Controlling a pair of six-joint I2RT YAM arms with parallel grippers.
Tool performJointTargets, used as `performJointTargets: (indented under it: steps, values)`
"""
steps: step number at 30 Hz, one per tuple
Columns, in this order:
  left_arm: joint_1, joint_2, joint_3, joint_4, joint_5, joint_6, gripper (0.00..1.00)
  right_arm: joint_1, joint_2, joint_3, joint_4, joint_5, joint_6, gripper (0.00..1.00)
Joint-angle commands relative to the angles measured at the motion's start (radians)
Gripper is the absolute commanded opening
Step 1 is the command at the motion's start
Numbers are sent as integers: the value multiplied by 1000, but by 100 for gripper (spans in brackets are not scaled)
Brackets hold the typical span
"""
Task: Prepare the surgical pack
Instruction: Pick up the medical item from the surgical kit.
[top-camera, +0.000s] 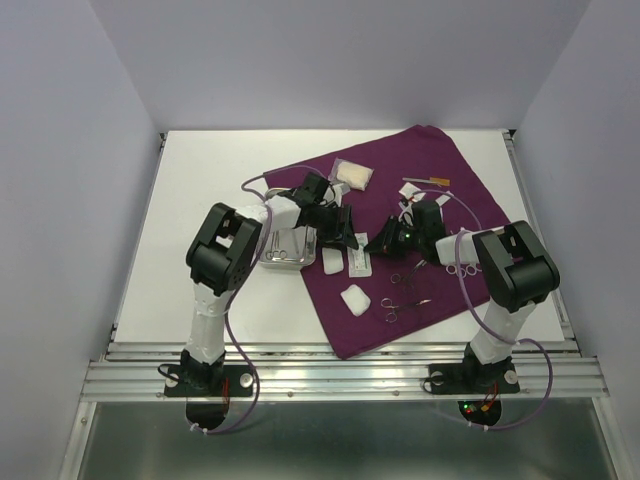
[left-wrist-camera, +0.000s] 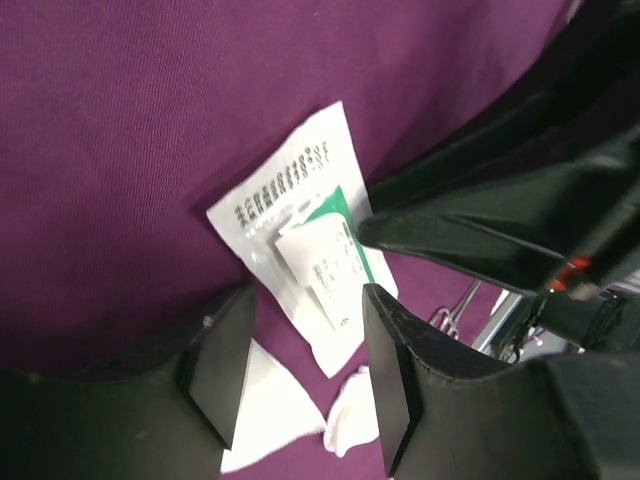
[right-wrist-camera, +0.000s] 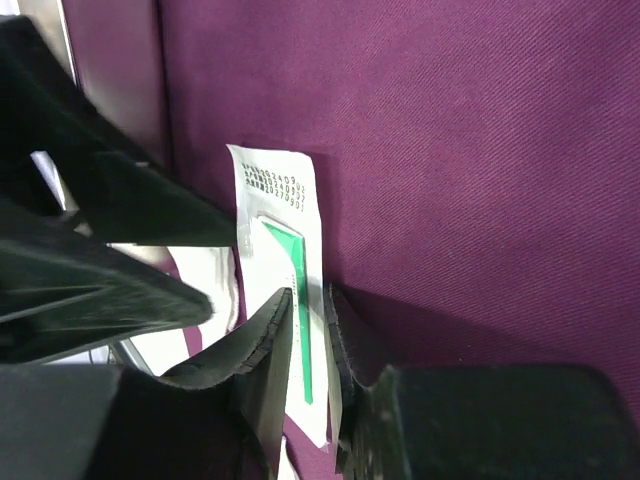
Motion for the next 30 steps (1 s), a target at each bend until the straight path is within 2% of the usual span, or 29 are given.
performJointTargets:
  steps: [1, 16, 17, 18, 21, 30]
  values:
    - [-24, 34, 55, -18, 0, 14, 57, 1, 17, -16, 35, 3, 0, 25]
    - [-64, 84, 121, -21, 12, 4, 56, 1, 9, -22, 64, -7, 14, 25]
    - [-66, 86, 124, -21, 12, 2, 56, 1, 7, -24, 65, -7, 14, 24]
    - [-67, 89, 128, -21, 14, -1, 55, 1, 4, -27, 65, -1, 14, 16]
    - [-67, 86, 131, -22, 8, -2, 55, 1, -17, -41, 65, 32, 22, 1]
    - [-64, -17, 149, -38, -8, 8, 56, -28, -178, -59, 38, 65, 34, 1]
